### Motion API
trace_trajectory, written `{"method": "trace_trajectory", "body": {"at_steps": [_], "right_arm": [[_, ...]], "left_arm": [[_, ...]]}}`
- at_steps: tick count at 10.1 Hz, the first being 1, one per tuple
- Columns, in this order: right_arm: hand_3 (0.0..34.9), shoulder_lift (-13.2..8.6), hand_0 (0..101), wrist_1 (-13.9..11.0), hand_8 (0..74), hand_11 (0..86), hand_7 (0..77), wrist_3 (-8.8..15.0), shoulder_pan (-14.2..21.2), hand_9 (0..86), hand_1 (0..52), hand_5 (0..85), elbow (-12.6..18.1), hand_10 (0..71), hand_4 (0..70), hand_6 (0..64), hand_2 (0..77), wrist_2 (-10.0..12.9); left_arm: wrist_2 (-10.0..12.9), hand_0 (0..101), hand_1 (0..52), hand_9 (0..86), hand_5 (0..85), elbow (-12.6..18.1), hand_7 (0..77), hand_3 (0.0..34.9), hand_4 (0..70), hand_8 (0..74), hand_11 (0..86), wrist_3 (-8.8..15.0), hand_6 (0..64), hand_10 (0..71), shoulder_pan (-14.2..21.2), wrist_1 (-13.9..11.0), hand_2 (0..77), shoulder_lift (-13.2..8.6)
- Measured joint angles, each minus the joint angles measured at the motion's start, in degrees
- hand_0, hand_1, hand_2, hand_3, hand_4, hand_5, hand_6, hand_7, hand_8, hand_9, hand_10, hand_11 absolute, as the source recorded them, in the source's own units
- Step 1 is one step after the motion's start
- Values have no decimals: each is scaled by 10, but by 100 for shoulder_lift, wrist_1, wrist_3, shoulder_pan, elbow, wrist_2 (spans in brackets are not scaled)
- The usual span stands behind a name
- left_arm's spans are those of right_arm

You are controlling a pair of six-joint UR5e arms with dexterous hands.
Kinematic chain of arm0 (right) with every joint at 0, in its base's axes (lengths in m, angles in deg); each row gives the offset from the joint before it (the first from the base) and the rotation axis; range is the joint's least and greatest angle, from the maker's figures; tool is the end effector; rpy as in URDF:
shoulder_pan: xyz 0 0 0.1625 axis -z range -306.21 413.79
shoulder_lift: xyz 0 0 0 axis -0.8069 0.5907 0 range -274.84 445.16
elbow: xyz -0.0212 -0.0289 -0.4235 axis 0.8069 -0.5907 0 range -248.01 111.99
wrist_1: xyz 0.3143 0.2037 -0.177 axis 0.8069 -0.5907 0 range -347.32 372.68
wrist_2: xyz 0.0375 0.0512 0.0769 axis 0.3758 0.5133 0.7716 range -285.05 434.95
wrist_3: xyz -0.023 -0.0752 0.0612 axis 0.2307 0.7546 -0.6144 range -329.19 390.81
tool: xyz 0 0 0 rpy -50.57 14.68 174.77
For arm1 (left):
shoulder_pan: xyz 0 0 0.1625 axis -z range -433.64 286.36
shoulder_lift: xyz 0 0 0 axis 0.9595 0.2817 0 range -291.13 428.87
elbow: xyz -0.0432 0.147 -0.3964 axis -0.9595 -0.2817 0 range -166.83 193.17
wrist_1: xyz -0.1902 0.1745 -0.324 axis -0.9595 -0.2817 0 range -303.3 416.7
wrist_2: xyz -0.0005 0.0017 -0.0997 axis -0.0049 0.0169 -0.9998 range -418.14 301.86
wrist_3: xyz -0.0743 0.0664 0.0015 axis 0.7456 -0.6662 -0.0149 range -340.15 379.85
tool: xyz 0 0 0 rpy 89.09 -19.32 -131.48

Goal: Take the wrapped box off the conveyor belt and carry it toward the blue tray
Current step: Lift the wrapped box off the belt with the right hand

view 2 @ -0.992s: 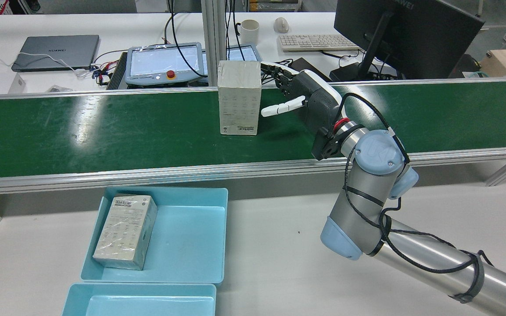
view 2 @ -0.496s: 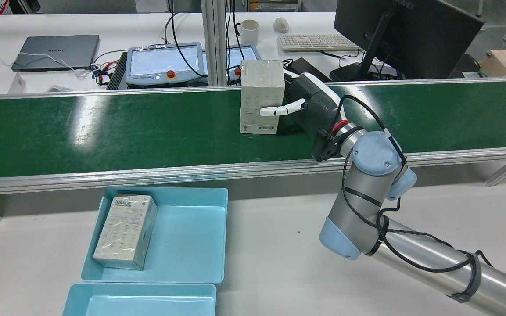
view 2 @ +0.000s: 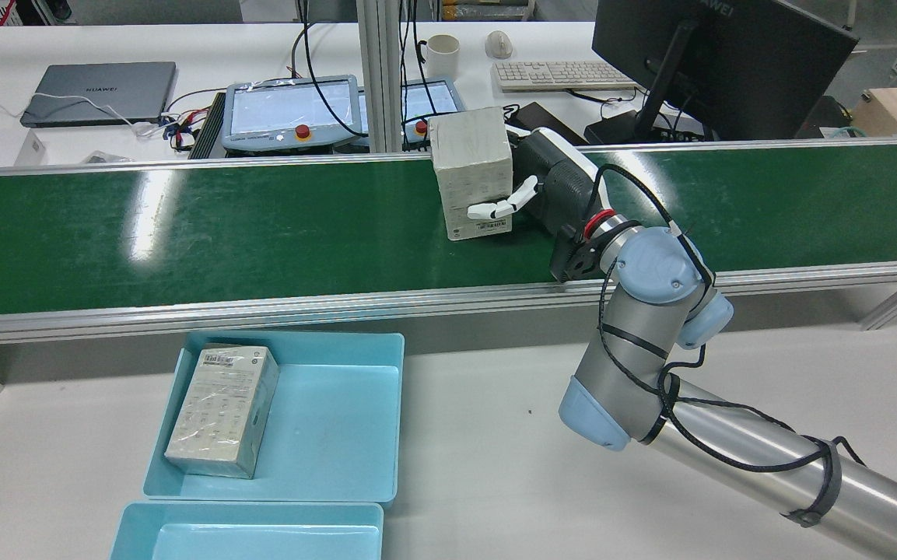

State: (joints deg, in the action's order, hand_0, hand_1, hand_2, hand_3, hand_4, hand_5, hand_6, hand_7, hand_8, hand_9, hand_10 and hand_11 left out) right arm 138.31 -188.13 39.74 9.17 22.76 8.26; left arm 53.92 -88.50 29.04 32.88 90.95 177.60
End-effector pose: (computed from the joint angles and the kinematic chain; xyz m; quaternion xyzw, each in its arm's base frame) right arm -0.3641 -0.6019 0.3321 -0.1316 -0.7845 0.5935 0.1221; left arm -0.2513 -0.5099 0.4722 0.0966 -0.6780 0.7280 0.0320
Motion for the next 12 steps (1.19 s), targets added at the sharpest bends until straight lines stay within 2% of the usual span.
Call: {"method": "trace_trajectory", "body": {"at_steps": [1, 2, 4, 5, 6, 8, 9, 12], "right_arm": [[0, -51, 558, -17, 404, 202, 344, -2, -50, 305, 109, 562, 53, 295, 196, 305, 311, -25], [0, -104, 515, -101, 480, 316, 404, -4, -99, 355, 109, 644, 210, 398, 251, 365, 311, -51], [0, -363, 515, -666, 480, 316, 404, -4, -133, 355, 109, 644, 761, 398, 251, 365, 311, -142], [3, -598, 570, -954, 513, 344, 425, -5, -134, 376, 109, 671, 924, 425, 284, 393, 311, -278], [5, -884, 572, -1223, 535, 360, 436, -5, -117, 382, 109, 693, 1018, 442, 300, 409, 311, -422], [7, -1324, 574, -1546, 545, 365, 442, -47, 15, 382, 109, 693, 1040, 447, 311, 420, 311, -613], [5, -1514, 573, -1685, 551, 371, 442, -152, 148, 382, 11, 693, 1001, 447, 311, 420, 338, -720], [5, -2042, 573, -2061, 551, 371, 442, -672, 587, 382, 11, 693, 583, 453, 311, 425, 338, -1249]], "left_arm": [[0, 0, 0, 5, 11, 0, 5, 0, 0, 5, 5, 0, 5, 5, 0, 0, 11, 0], [0, 0, 0, 5, 11, 0, 5, 0, 0, 5, 5, 0, 5, 5, 0, 0, 5, 0], [0, 0, 0, 5, 11, 0, 5, 0, 0, 5, 5, 0, 5, 5, 0, 0, 5, 0], [0, 0, 0, 5, 11, 0, 5, 0, 0, 5, 5, 0, 5, 5, 0, 0, 5, 0], [0, 0, 0, 5, 11, 0, 5, 0, 0, 5, 5, 0, 5, 5, 0, 0, 11, 0], [0, 0, 0, 5, 11, 0, 5, 0, 0, 5, 5, 0, 5, 5, 0, 0, 11, 0], [0, 0, 0, 5, 11, 0, 5, 0, 0, 5, 5, 0, 5, 5, 0, 0, 11, 0], [0, 0, 0, 5, 11, 0, 5, 0, 0, 5, 5, 0, 5, 5, 0, 0, 11, 0]]}}
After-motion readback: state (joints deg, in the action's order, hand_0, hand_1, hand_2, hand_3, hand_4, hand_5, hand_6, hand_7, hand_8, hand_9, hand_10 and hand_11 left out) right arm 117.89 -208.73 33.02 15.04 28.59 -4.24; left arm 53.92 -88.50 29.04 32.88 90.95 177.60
